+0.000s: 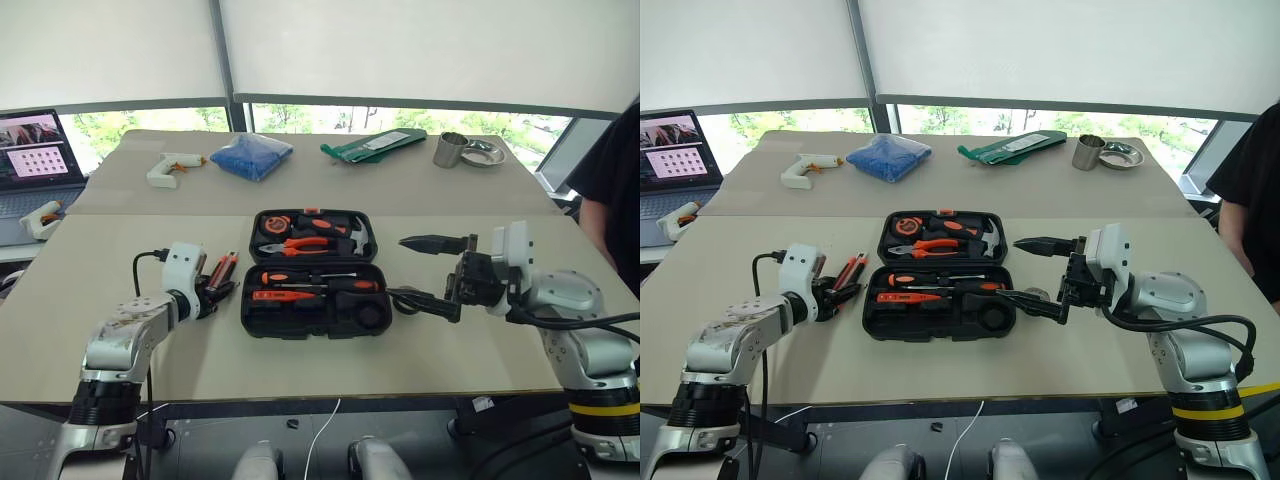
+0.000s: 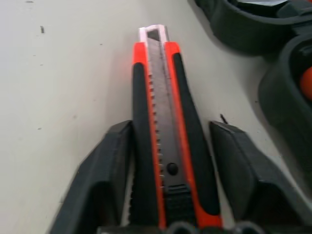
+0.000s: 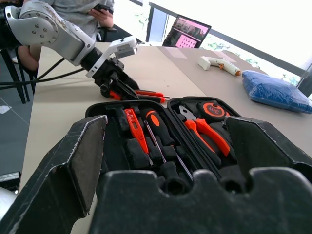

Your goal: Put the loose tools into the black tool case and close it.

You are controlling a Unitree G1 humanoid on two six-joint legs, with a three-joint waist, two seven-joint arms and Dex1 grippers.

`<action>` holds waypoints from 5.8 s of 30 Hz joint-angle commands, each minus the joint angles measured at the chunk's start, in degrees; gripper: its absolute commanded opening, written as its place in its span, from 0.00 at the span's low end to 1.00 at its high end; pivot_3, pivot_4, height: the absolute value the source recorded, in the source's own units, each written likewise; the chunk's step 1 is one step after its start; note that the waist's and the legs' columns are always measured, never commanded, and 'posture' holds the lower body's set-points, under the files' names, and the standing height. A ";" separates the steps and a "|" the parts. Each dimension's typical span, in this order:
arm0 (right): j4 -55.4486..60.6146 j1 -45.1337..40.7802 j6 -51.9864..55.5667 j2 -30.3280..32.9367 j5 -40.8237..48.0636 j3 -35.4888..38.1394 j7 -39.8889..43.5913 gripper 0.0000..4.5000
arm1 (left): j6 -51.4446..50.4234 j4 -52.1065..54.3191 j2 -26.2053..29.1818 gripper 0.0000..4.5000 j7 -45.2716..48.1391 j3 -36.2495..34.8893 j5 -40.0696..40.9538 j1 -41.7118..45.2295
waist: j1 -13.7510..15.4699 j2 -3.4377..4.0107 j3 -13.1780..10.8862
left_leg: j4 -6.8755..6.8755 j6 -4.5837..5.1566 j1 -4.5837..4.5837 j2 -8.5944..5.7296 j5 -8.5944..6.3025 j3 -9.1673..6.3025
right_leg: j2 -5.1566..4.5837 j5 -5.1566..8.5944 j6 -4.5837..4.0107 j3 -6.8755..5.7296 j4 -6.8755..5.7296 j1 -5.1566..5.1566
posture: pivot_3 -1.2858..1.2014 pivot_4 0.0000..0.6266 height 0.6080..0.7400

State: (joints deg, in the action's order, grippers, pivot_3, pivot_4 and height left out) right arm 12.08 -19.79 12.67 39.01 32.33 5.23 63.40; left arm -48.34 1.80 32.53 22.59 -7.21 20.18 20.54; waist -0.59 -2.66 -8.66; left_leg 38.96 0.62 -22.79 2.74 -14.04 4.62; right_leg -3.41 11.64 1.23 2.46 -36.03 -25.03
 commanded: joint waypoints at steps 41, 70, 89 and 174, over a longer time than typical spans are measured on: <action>12.24 9.81 12.57 9.65 9.32 9.69 -1.36 1.00 | 35.33 -8.47 5.23 0.37 50.88 28.86 -15.91 16.79 | 1.13 -0.05 -0.04 | 0.13 0.02 -0.16 -0.01 0.01 -0.02 | 0.07 0.08 0.12 0.03 0.09 -0.04 | 0.52 0.24 1.00; 12.66 11.00 13.12 8.80 9.61 8.33 -2.77 1.00 | 36.02 -10.89 0.76 0.99 54.35 24.83 -11.81 18.02 | 1.31 -0.04 -0.03 | 0.28 0.08 -0.31 -0.09 -0.02 -0.22 | 0.06 0.08 0.18 0.01 0.11 0.02 | 0.52 0.24 1.00; 10.98 9.61 11.78 3.82 7.25 6.67 -4.63 1.00 | 53.43 -19.40 -1.86 0.01 55.46 17.89 -8.89 16.45 | 1.19 -0.04 -0.03 | 0.34 0.09 -0.38 -0.10 -0.02 -0.29 | 0.07 0.06 0.16 -0.03 0.06 -0.02 | 0.52 0.24 1.00; -23.49 -15.66 0.59 11.35 -32.88 -23.75 10.73 0.11 | 41.89 3.05 5.33 1.00 55.30 2.58 11.11 -4.40 | -0.06 0.70 0.37 | 0.06 0.36 -0.42 -0.31 -0.10 -0.58 | 0.04 0.42 0.14 0.02 0.08 -0.08 | 0.52 0.24 1.00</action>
State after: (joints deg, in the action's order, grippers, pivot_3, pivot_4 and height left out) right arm -12.45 -34.98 14.66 48.86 -0.07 -19.91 73.01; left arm -6.41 2.65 37.32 78.17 -4.09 30.48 16.15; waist -0.64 -1.95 -8.29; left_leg 39.02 0.98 -23.21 2.42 -14.14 4.04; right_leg -3.37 12.06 1.37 2.48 -35.96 -25.11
